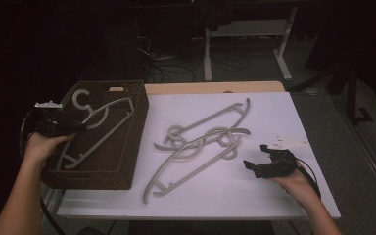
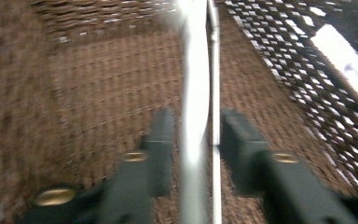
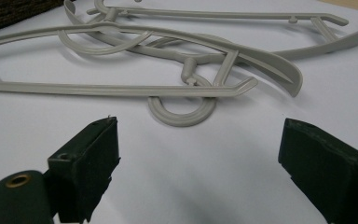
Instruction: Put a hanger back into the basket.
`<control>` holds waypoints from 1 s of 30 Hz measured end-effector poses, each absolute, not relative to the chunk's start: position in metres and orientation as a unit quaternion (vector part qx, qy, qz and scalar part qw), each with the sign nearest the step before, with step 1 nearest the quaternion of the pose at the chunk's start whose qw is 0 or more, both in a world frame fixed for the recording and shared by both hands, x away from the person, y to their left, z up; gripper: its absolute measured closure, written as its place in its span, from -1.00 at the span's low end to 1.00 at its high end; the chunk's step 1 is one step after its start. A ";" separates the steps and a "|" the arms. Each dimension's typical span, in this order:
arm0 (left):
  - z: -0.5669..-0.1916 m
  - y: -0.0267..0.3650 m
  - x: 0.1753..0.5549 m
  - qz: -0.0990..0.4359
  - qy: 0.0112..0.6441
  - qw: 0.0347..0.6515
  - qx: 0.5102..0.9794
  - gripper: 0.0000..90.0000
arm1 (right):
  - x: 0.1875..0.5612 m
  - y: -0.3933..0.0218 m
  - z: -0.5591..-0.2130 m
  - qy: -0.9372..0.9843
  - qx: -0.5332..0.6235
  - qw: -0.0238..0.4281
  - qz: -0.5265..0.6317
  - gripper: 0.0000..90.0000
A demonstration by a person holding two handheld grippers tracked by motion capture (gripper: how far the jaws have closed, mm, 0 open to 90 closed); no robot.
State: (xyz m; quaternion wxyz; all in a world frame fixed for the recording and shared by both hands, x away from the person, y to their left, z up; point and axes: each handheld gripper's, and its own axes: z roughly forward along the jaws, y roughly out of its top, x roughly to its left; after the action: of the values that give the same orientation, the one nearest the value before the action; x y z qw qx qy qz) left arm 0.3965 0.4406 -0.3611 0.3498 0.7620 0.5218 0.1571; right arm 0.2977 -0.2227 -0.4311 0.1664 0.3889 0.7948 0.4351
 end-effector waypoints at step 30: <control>-0.280 0.308 0.366 0.145 0.367 0.492 0.776 -0.57 | 0.299 -0.222 -0.428 0.794 0.385 0.167 0.439 -0.73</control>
State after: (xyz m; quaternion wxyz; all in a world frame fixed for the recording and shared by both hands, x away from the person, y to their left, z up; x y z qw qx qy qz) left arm 0.3664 0.3075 -0.2797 0.4919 0.7759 0.3674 0.1452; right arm 0.2987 -0.2218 -0.4279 0.1671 0.3853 0.7941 0.4394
